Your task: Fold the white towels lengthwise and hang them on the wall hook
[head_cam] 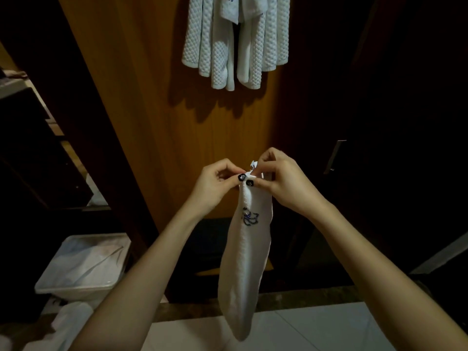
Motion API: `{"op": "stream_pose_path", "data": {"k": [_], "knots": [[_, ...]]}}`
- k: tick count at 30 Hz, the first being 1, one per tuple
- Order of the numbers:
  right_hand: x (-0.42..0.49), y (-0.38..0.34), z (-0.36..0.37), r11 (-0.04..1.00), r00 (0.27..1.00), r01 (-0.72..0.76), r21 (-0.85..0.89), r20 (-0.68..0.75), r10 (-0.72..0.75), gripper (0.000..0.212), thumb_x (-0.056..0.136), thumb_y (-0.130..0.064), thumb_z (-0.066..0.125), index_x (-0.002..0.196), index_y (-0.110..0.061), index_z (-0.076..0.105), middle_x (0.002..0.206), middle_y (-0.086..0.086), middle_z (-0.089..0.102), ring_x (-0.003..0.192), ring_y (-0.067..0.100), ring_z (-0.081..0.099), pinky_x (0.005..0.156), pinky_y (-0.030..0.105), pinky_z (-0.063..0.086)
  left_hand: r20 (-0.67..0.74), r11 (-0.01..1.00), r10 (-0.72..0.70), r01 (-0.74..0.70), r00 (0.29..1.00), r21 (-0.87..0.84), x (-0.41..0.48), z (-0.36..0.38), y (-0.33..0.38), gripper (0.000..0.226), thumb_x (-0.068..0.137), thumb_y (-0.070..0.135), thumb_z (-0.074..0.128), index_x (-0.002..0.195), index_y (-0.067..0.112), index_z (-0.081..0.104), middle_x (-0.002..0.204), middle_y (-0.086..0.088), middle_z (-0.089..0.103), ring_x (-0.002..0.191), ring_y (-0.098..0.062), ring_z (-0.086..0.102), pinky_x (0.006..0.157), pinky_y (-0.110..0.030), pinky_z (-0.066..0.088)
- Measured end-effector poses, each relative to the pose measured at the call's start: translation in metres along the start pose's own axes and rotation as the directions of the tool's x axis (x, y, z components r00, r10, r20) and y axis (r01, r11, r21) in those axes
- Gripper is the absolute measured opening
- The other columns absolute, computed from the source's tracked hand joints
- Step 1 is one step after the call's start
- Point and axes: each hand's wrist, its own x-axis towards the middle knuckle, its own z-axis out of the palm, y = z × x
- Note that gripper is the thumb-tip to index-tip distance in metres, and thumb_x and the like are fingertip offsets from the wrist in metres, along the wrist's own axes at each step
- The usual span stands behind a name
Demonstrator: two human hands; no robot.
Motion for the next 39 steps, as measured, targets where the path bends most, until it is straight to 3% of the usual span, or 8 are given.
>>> {"op": "stream_pose_path", "data": {"k": [9, 15, 20, 23, 25, 28, 33, 39], "knots": [[0.015, 0.005, 0.001, 0.998, 1.000, 0.021, -0.059, -0.019, -0.022, 0.016, 0.085, -0.041, 0.068, 0.083, -0.026, 0.062, 0.095, -0.009, 0.046, 0.095, 0.008, 0.039, 0.078, 0.023, 0.033, 0.048, 1.000, -0.006, 0.007, 0.999, -0.017, -0.002, -0.007, 0.003, 0.024, 0.081, -0.002, 0.069, 0.088, 0.019, 0.062, 0.087, 0.009, 0.067, 0.087, 0.000, 0.063, 0.075, -0.014, 0.048], [0.020, 0.037, -0.016, 0.982, 0.957, 0.010, -0.188, 0.288, 0.045, 0.038, 0.085, -0.052, 0.063, 0.111, -0.026, 0.068, 0.130, 0.001, 0.041, 0.122, 0.016, 0.032, 0.101, 0.033, 0.035, 0.008, 0.998, 0.046, -0.047, 0.999, 0.050, 0.003, -0.019, 0.005, 0.025, 0.078, 0.004, 0.067, 0.088, 0.025, 0.059, 0.086, 0.014, 0.061, 0.086, 0.002, 0.058, 0.076, -0.012, 0.045], [0.016, 0.040, -0.015, 0.999, 0.937, -0.037, -0.036, 0.347, 0.047, 0.030, 0.085, -0.037, 0.070, 0.108, -0.017, 0.069, 0.112, 0.003, 0.061, 0.102, 0.017, 0.058, 0.090, 0.040, 0.049, 0.001, 0.947, 0.104, -0.099, 0.995, 0.306, 0.007, -0.028, -0.002, 0.037, 0.086, -0.008, 0.054, 0.079, 0.027, 0.064, 0.086, 0.009, 0.056, 0.080, -0.005, 0.054, 0.071, -0.012, 0.040], [0.021, 0.029, -0.009, 0.997, 0.970, -0.068, 0.026, 0.236, 0.060, 0.023, 0.088, -0.032, 0.068, 0.096, -0.010, 0.067, 0.091, 0.006, 0.068, 0.081, 0.022, 0.063, 0.076, 0.050, 0.051, -0.005, 0.847, 0.156, -0.131, 0.988, 0.516, 0.009, -0.025, 0.001, 0.033, 0.087, -0.011, 0.048, 0.078, 0.016, 0.065, 0.088, 0.004, 0.049, 0.080, -0.005, 0.049, 0.068, -0.013, 0.036], [0.028, 0.021, -0.006, 0.999, 0.999, 0.050, -0.020, -0.013, -0.050, 0.018, 0.091, -0.024, 0.065, 0.088, -0.006, 0.062, 0.081, 0.007, 0.065, 0.070, 0.020, 0.060, 0.065, 0.048, 0.050, -0.035, 0.693, 0.390, -0.268, 0.920, 0.669, 0.011, -0.024, 0.011, 0.024, 0.086, -0.011, 0.047, 0.083, 0.004, 0.064, 0.092, -0.004, 0.048, 0.077, -0.006, 0.045, 0.067, -0.015, 0.035], [0.040, 0.009, -0.009, 0.949, 0.892, 0.288, -0.130, -0.325, -0.315, 0.012, 0.089, -0.009, 0.061, 0.080, -0.003, 0.056, 0.079, 0.007, 0.059, 0.067, 0.017, 0.054, 0.057, 0.029, 0.042, -0.054, 0.554, 0.600, -0.366, 0.798, 0.748, 0.024, -0.029, 0.023, 0.021, 0.085, -0.006, 0.044, 0.086, -0.002, 0.065, 0.093, -0.018, 0.050, 0.078, -0.015, 0.047, 0.066, -0.021, 0.040], [0.062, 0.023, -0.010, 0.993, 0.994, 0.048, -0.106, -0.088, -0.058, 0.005, 0.089, -0.009, 0.062, 0.089, -0.007, 0.057, 0.082, 0.006, 0.063, 0.074, 0.020, 0.059, 0.061, 0.033, 0.042, -0.016, 0.590, 0.327, -0.191, 0.945, 0.785, 0.038, -0.029, 0.019, 0.021, 0.091, -0.008, 0.046, 0.095, 0.000, 0.065, 0.099, -0.008, 0.047, 0.084, -0.022, 0.052, 0.068, -0.028, 0.041], [0.066, 0.029, -0.036, 0.979, 0.972, 0.114, 0.171, -0.221, -0.074, 0.016, 0.089, -0.015, 0.065, 0.088, -0.014, 0.049, 0.078, -0.008, 0.055, 0.069, -0.001, 0.048, 0.061, 0.019, 0.038, -0.029, 0.776, 0.273, -0.202, 0.962, 0.597, 0.053, -0.021, 0.038, 0.020, 0.085, 0.003, 0.063, 0.104, 0.010, 0.058, 0.108, 0.000, 0.040, 0.094, -0.009, 0.048, 0.079, -0.012, 0.042]]}}
